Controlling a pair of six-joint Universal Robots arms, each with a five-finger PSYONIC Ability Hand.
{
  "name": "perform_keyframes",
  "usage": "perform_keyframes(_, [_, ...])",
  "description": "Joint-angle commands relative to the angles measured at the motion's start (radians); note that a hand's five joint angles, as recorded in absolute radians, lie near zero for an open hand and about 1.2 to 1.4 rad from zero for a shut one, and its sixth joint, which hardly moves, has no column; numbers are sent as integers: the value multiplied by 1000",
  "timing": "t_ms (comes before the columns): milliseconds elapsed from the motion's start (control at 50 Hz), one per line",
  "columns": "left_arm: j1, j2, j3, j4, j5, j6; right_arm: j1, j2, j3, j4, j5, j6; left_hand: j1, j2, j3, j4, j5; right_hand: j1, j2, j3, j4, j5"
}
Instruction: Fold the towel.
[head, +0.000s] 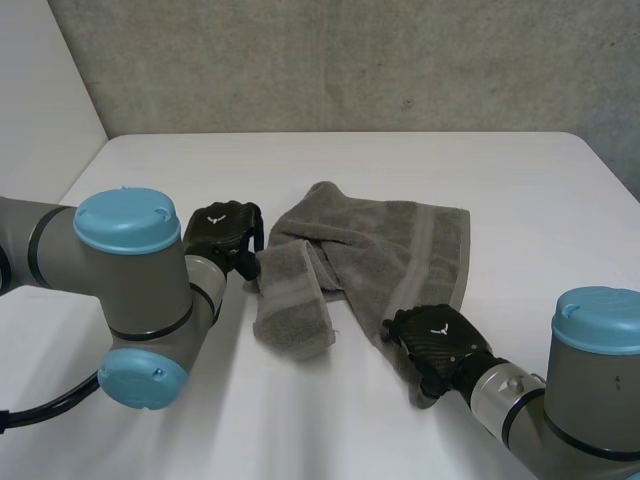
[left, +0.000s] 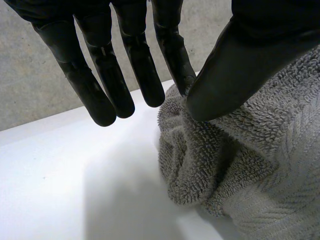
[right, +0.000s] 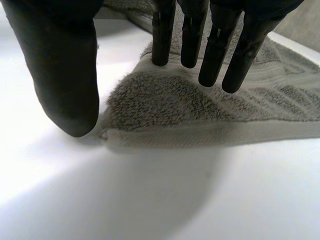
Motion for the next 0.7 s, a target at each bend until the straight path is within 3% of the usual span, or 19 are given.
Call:
perform_keyframes(20, [-1,-4,-3,0,0,0,3,3,-7,-40,4,0,-128,-136,-144,-129,-301,57,48,62,60,55])
perform_keyframes(480, [-1,-12,-9,0,2,0,0,49,-38,-56,8,-4,-131,-139,-147,-131,-304,95,86,100,98,93])
perform_keyframes(560, [-1,-14,-9,0,2,0,0,55,-43,-57,8,-6,-131,-139,-147,-131,-304,207,197,211,210,205])
perform_keyframes(700, [-3,-14,-11,0,2,-2,0,64,-64,-57,8,-6,-131,-139,-147,-131,-304,641,631,645,643,638])
